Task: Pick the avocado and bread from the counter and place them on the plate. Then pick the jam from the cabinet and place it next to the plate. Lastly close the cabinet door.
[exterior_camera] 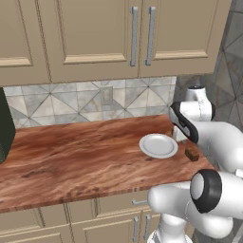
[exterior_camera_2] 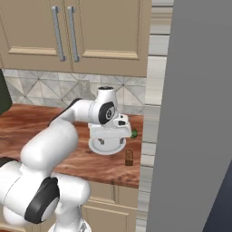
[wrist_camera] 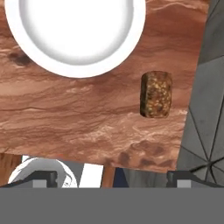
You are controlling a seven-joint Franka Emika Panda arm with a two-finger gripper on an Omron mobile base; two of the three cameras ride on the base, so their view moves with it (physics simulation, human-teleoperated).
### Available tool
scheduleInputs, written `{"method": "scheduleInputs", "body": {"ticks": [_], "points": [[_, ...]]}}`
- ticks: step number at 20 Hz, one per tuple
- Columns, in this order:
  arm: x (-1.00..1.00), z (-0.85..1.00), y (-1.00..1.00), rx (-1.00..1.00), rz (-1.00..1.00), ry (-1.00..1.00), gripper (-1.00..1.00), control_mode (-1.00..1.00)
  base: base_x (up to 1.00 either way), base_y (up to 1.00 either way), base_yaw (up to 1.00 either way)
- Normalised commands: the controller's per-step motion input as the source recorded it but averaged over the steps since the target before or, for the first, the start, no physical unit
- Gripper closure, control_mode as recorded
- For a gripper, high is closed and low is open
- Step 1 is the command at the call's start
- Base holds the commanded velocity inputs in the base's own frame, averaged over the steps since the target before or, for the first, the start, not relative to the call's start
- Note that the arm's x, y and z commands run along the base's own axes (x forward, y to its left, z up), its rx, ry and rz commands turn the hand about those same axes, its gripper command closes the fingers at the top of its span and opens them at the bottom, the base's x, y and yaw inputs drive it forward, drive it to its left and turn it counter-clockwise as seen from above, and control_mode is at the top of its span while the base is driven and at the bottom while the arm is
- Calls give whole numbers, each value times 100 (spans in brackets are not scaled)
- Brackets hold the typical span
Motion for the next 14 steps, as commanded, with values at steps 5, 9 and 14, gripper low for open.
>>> {"method": "scheduleInputs", "body": {"ticks": [5, 9, 14], "points": [[31, -29, -25, 0, 0, 13, -100, -100, 0, 0, 0], [28, -32, -25, 0, 0, 12, -100, -100, 0, 0, 0], [20, -31, -26, 0, 0, 7, -100, -100, 0, 0, 0]]}}
